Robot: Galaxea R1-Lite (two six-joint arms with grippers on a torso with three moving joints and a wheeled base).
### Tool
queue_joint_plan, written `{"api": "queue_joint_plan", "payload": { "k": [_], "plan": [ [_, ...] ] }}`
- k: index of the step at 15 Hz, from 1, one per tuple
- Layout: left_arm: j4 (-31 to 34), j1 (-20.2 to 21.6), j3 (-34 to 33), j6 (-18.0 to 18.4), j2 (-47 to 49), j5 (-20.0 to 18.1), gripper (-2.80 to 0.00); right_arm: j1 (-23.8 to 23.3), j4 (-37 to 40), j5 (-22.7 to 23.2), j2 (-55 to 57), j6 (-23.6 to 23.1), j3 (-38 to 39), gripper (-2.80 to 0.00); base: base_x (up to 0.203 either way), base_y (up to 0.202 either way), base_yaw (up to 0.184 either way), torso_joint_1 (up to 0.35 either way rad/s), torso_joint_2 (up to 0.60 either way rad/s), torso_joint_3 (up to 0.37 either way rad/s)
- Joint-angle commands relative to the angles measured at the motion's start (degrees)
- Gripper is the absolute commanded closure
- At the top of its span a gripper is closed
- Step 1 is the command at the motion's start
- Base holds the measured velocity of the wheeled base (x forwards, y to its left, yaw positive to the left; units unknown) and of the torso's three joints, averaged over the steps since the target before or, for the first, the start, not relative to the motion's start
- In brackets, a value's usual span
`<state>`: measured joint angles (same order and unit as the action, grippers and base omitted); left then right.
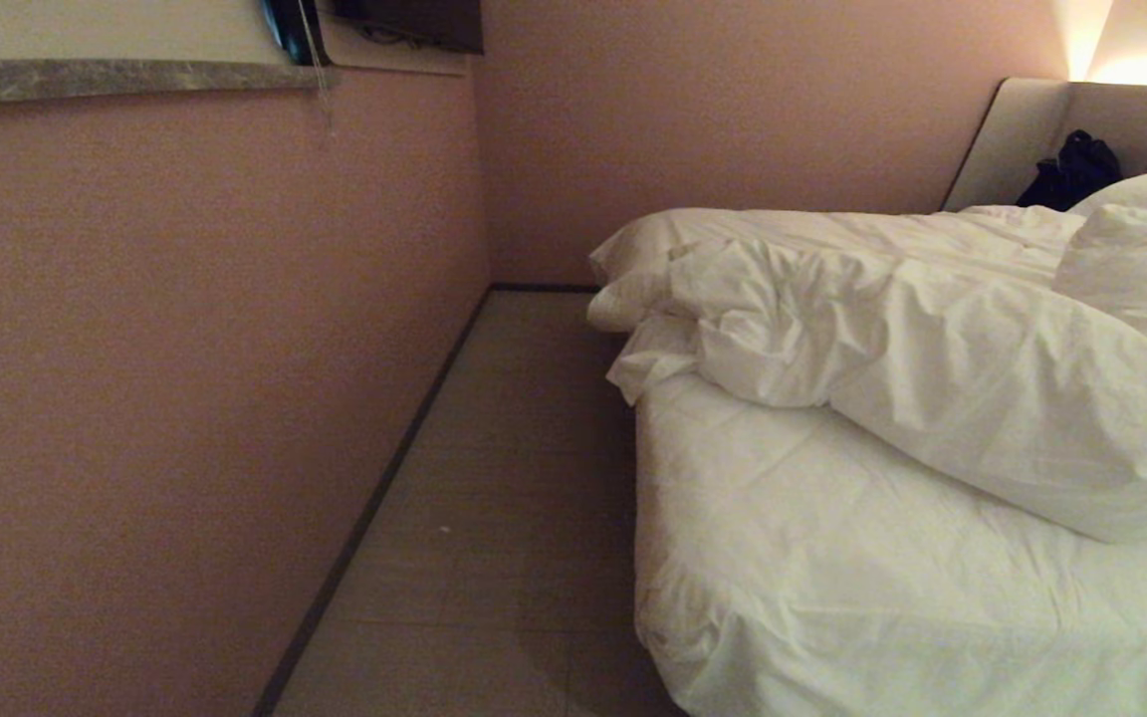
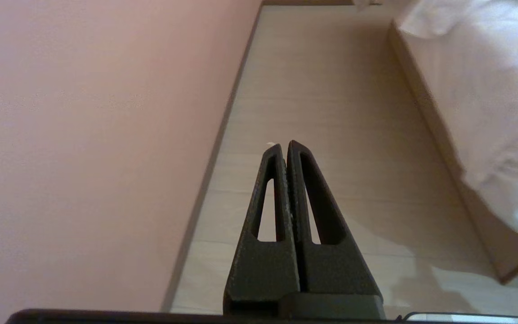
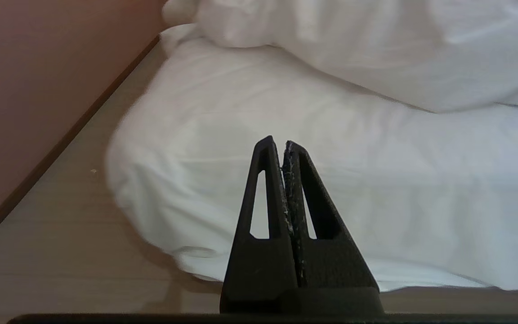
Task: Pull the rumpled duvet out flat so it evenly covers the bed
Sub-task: Hold the folded corner of the quilt
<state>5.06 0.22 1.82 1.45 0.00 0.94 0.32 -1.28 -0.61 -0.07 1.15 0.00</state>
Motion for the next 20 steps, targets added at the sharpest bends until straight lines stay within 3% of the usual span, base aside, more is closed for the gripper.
{"api": "queue_joint_plan", "payload": {
  "k": [1,20],
  "plan": [
    [0.04,0.02,-0.03,-0.04,0.06,0.03,0.0,0.04,-0.04,0.0,0.07,0.0,0.0,0.0,0.001,-0.183,0.002,0.001,0.0,0.002],
    [-0.05,-0.04,0.03,-0.22,0.09,-0.15,0.0,0.04,-0.04,0.0,0.07,0.0,0.0,0.0,0.0,-0.193,0.0,0.003,0.0,0.003]
  ]
}}
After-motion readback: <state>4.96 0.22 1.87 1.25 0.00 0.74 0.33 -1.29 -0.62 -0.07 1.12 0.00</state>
